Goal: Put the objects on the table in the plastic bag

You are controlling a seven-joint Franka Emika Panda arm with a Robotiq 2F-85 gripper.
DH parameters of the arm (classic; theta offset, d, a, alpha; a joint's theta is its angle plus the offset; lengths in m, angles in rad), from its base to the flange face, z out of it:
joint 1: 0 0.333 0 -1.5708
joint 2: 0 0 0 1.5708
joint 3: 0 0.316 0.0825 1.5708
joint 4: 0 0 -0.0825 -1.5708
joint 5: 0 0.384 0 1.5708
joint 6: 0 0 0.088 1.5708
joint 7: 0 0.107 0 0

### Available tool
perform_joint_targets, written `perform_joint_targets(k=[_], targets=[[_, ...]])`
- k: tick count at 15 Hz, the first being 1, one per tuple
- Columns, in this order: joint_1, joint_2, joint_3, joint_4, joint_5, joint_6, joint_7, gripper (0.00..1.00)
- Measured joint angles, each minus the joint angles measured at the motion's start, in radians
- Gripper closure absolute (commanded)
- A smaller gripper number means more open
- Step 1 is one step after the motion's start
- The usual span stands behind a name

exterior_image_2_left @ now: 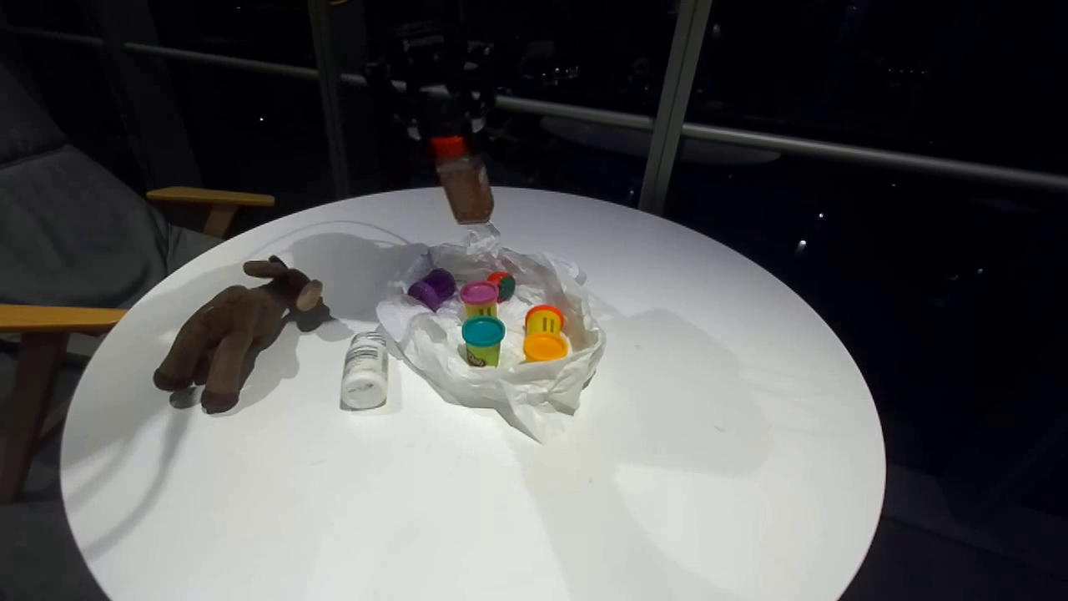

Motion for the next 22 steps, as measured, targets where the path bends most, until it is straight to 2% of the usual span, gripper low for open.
perform_joint_targets(k=[2,7,13,22], targets=[[-0.001,0.042,-0.035,0.079,-0.044,-0.013,0.038,0.81],[-0.034,0.205,-0.086,0.225,-0.035,-0.050,0.056,0.81],[-0.062,0.331,-0.087,0.349,0.046,-0.117,0.049,0.81],[-0.065,0.411,-0.050,0.449,0.163,-0.243,-0.008,0.81]])
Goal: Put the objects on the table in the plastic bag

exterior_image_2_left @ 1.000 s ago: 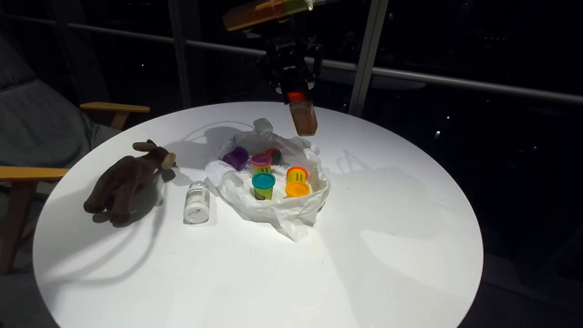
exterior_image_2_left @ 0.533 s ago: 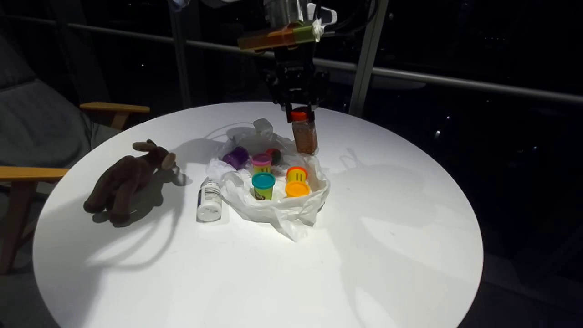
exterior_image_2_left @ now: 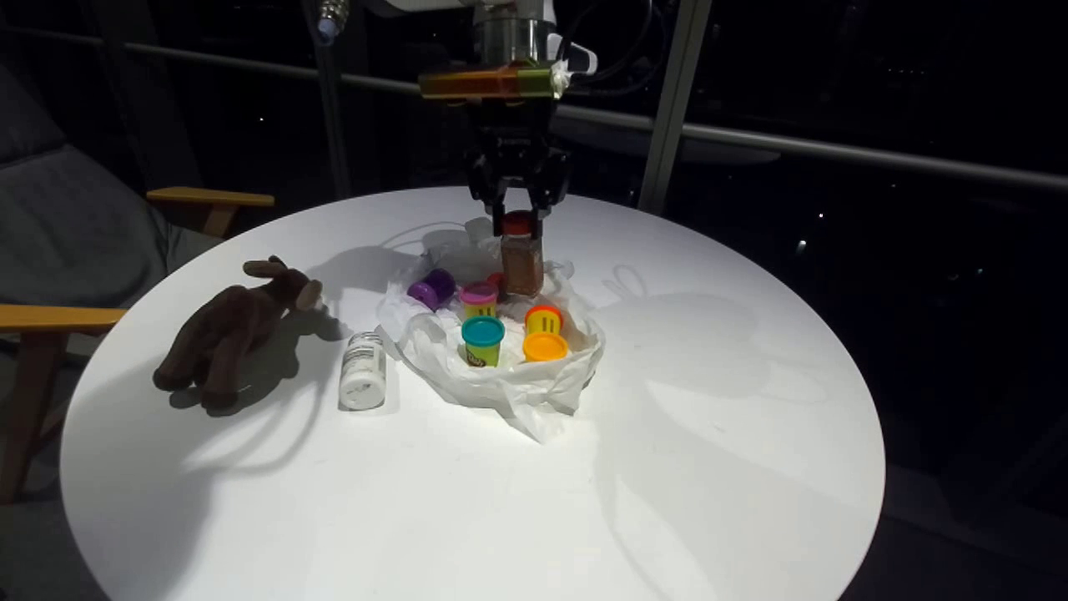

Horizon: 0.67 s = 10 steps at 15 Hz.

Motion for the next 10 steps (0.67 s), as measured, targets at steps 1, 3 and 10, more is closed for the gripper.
perform_joint_targets(k=[1,3,10], targets=[[0.000,0.008,0.002,0.005,0.008,-0.010,-0.004,0.81],[-0.001,0.025,0.002,0.015,0.017,-0.026,-0.012,0.81],[-0.028,0.083,0.006,0.051,0.054,0.000,-0.042,0.81]])
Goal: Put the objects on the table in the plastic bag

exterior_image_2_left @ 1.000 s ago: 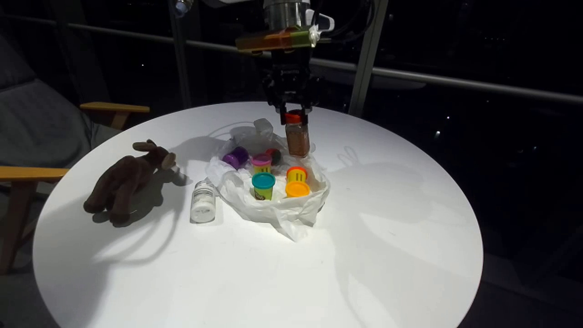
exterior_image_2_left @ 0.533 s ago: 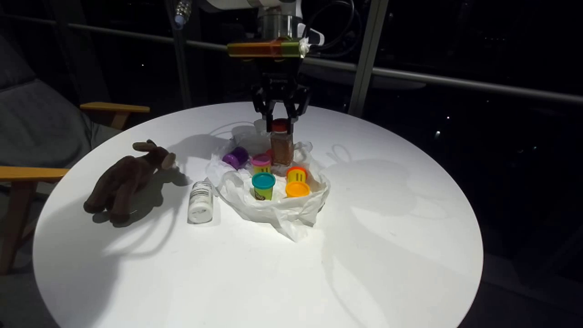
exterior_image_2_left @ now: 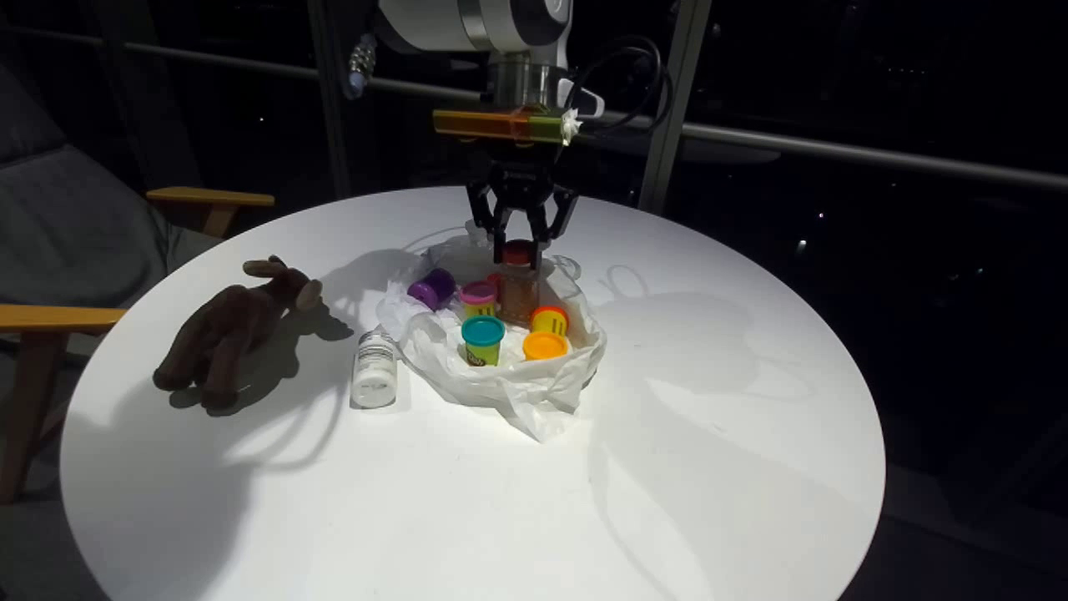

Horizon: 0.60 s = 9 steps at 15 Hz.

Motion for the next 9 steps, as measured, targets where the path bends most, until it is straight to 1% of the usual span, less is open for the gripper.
perform_joint_targets(k=[3,4,5,6,8,9], targets=[[-0.010,0.010,0.002,0.016,0.016,0.021,-0.012,0.81],[-0.012,0.013,0.002,0.021,0.021,0.025,-0.015,0.31],[-0.015,0.017,0.002,0.026,0.027,0.028,-0.016,0.30],[-0.018,0.022,0.002,0.031,0.030,0.035,-0.016,0.24],[-0.026,0.027,0.002,0.042,0.036,0.044,-0.016,0.06],[-0.031,0.027,0.002,0.048,0.041,0.048,-0.016,0.00]])
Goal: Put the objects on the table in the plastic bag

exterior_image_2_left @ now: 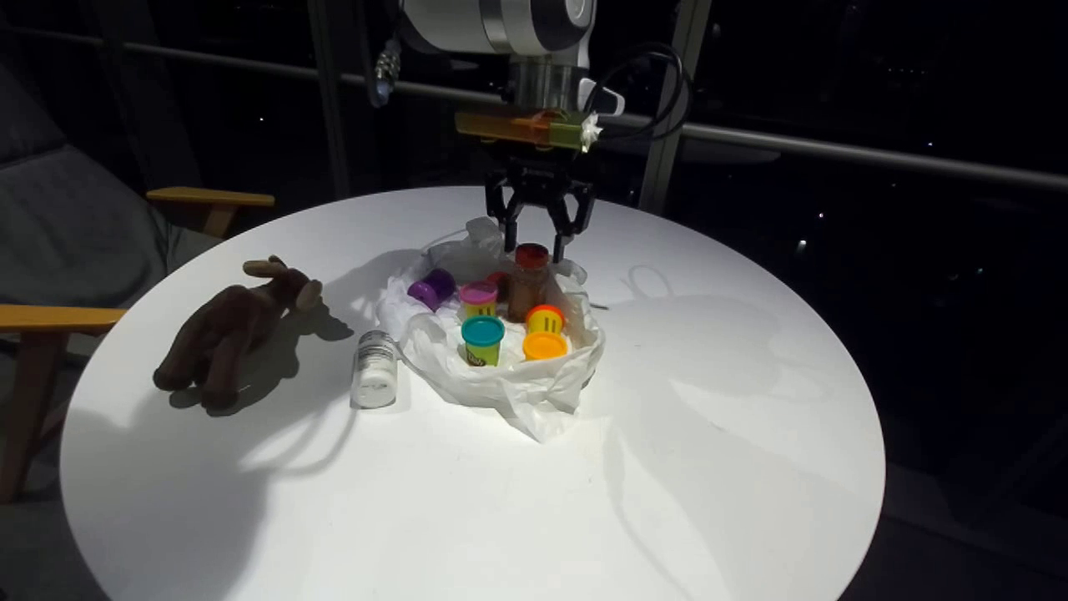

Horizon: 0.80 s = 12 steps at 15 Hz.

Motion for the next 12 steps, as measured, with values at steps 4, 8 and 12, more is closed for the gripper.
perform_joint_targets(k=[4,8,12], targets=[[-0.003,-0.014,0.000,0.024,0.014,0.000,0.000,0.00],[0.037,-0.086,0.003,-0.006,0.005,-0.036,0.002,0.00],[0.105,-0.217,0.047,-0.180,-0.011,-0.055,-0.008,0.00]])
